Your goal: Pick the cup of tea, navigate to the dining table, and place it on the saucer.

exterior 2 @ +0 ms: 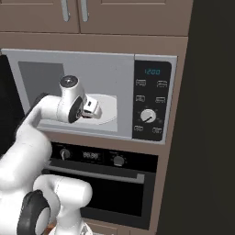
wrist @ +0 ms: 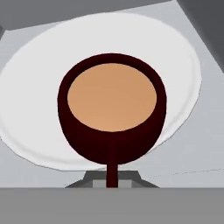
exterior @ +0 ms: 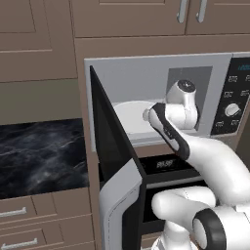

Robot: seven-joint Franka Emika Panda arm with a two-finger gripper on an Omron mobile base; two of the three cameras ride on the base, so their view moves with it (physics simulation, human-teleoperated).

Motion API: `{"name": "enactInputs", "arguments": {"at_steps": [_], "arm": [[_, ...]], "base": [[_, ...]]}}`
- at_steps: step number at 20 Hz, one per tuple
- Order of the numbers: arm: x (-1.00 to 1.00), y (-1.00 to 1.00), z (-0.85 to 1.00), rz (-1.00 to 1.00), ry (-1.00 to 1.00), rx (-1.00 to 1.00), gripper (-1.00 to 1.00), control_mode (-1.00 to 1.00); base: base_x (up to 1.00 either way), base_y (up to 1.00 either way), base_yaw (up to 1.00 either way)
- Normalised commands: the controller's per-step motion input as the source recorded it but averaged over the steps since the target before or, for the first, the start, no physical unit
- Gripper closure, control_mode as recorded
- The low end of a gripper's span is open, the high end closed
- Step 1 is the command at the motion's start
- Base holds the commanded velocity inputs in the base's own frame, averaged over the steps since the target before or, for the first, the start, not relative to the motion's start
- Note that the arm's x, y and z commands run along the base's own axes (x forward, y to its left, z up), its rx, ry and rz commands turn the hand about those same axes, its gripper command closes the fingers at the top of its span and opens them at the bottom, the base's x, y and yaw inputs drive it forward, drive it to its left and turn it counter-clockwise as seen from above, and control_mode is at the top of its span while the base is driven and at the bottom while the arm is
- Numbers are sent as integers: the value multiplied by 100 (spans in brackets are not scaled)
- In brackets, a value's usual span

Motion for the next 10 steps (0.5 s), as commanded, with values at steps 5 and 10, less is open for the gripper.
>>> {"name": "enactInputs", "arguments": {"at_steps": [5,10], "arm": [[-100,-1,71,7,0,0,100,-100],[-100,-2,67,11,0,0,100,-100]], "base": [[0,0,0],[0,0,0]]}}
